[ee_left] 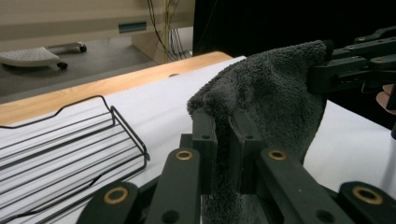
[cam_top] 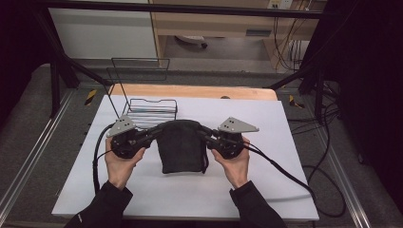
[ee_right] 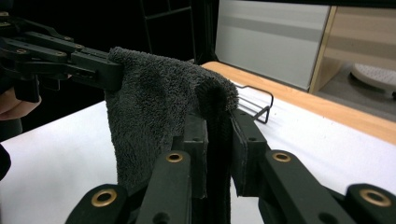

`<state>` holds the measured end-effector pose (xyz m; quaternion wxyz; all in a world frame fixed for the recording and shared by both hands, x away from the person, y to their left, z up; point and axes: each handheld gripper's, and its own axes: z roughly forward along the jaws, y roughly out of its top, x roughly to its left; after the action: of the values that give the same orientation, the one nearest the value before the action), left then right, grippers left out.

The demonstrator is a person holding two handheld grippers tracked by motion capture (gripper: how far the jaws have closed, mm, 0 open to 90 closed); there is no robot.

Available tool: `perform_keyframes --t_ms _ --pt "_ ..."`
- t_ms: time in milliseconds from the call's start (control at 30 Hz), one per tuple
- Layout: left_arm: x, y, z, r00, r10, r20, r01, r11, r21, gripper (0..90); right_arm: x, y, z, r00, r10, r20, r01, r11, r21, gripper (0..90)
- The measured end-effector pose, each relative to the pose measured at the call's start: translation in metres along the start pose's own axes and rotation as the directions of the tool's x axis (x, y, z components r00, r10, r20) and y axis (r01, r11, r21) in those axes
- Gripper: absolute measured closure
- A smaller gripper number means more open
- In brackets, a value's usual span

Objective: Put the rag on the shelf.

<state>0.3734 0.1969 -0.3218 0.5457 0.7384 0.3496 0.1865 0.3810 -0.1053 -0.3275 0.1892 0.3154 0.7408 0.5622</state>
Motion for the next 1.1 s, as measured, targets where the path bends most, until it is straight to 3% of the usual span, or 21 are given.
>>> perform_keyframes --t_ms 433,633,1100 --pt "-0.002 0.021 -0.017 0.9991 0.038 -0.017 -0.040 0.9952 -0.089 81.8 0.012 0.023 -0.006 0.9987 -0.047 0.020 0.048 0.995 -0.089 78.4" --pt "0.004 0.030 -0.025 0.9989 0.039 -0.026 -0.042 0.9874 -0.153 81.8 0.017 0.037 -0.004 0.9980 -0.056 0.030 0.060 0.988 -0.139 78.5" --pt "0.026 0.056 -0.041 0.9975 0.030 -0.064 -0.043 0.9752 -0.217 81.7 0.029 0.070 0.013 0.9942 -0.096 0.048 0.104 0.973 -0.206 79.0"
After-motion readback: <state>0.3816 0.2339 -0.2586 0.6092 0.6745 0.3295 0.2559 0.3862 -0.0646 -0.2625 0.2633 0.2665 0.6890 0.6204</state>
